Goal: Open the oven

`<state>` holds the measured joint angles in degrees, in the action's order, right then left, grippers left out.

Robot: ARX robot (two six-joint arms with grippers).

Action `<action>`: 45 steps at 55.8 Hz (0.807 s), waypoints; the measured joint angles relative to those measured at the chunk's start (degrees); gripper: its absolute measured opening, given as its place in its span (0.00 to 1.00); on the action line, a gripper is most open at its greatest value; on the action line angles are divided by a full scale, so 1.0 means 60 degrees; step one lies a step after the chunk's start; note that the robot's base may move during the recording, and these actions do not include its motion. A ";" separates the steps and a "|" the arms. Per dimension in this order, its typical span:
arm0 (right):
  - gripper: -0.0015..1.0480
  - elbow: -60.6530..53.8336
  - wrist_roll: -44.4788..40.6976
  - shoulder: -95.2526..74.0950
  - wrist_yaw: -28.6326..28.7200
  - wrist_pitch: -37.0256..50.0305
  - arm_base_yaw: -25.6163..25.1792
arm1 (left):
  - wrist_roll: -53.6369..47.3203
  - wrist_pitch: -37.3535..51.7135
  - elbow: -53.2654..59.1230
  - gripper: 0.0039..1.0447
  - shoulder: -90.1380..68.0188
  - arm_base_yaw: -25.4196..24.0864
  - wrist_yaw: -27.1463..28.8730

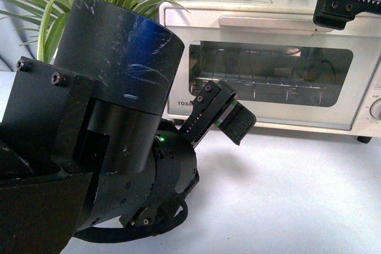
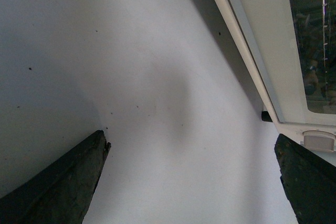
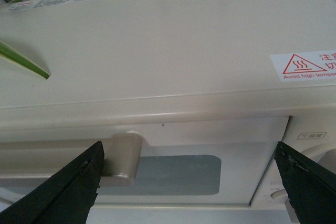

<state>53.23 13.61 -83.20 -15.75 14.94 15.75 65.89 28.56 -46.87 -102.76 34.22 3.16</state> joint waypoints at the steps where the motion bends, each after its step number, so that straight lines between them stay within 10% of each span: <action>1: 0.91 0.0022 0.0004 -0.0025 -0.0011 -0.0007 0.0004 | 0.0000 0.0000 0.0000 0.94 0.0000 -0.0004 -0.0004; 45: 0.91 -0.0157 -0.0554 0.0259 0.0601 -0.0834 0.0018 | -0.0007 -0.0022 0.0044 0.94 0.0051 -0.0080 -0.0033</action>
<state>52.29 10.28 -81.65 -12.14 9.93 15.86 65.84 28.42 -46.61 -102.45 33.74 2.96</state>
